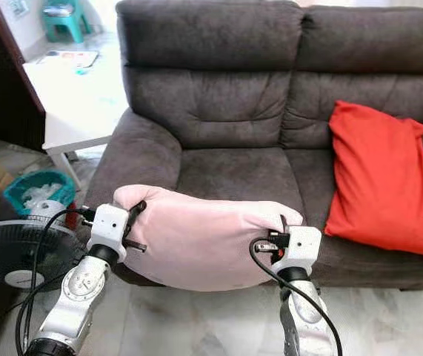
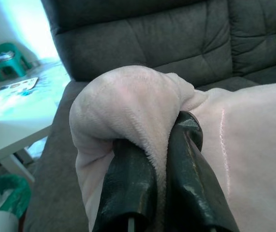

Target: Move the pillow to the sofa from floor

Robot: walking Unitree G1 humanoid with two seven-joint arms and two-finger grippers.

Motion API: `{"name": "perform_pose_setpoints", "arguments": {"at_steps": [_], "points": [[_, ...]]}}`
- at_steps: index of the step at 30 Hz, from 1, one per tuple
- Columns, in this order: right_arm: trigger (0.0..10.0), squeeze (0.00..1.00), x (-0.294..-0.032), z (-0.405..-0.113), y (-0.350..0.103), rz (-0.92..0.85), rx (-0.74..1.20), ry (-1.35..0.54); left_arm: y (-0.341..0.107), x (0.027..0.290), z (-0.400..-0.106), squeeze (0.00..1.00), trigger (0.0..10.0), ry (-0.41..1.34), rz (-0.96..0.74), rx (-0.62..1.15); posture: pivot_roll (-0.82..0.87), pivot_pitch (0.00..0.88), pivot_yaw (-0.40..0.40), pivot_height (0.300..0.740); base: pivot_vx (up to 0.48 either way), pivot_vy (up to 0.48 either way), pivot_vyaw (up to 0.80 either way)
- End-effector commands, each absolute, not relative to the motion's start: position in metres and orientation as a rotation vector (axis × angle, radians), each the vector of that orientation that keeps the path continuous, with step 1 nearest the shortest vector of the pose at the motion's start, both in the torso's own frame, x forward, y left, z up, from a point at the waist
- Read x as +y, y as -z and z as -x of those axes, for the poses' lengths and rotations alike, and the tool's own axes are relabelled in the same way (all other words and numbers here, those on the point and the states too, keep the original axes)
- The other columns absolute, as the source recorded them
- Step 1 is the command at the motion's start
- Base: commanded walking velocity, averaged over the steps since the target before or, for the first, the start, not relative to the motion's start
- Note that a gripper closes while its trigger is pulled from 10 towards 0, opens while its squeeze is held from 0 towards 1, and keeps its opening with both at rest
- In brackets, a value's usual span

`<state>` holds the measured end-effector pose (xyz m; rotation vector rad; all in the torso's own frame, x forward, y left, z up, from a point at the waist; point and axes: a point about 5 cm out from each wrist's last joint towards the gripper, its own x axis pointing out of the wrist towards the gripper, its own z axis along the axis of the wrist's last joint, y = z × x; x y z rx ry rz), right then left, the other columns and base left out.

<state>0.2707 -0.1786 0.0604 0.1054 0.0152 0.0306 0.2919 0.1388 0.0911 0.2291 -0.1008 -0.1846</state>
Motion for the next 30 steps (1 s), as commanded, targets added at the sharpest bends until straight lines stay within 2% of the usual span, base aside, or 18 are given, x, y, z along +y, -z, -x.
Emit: {"name": "perform_pose_setpoints", "arguments": {"at_steps": [1, 11, 17, 30], "points": [[10.0, 0.00, -0.190, -0.278, -0.076, -0.109, -0.053, 0.019, -0.099, 0.152, -0.294, 0.00, 10.0, 0.110, -0.208, -0.136, 0.10, 0.000, -0.014, 0.740, 0.000, 0.000, 0.00], [10.0, 0.00, -0.190, -0.287, -0.085, -0.087, -0.082, 0.008, -0.111, 0.159, -0.297, 0.00, 10.0, 0.090, -0.217, -0.172, 0.12, 0.000, -0.016, 0.740, 0.267, 0.000, 0.00], [10.0, 0.00, -0.189, -0.289, -0.090, -0.088, -0.098, 0.005, -0.115, 0.159, -0.296, 0.00, 10.0, 0.095, -0.217, -0.189, 0.11, 0.000, -0.010, 0.740, 0.286, 0.000, -0.80], [10.0, 0.00, -0.185, -0.294, -0.103, -0.048, -0.142, -0.024, -0.130, 0.158, -0.299, 0.00, 10.0, 0.091, -0.202, -0.234, 0.11, 0.000, -0.021, 0.740, 0.287, 0.000, 0.00]]}}
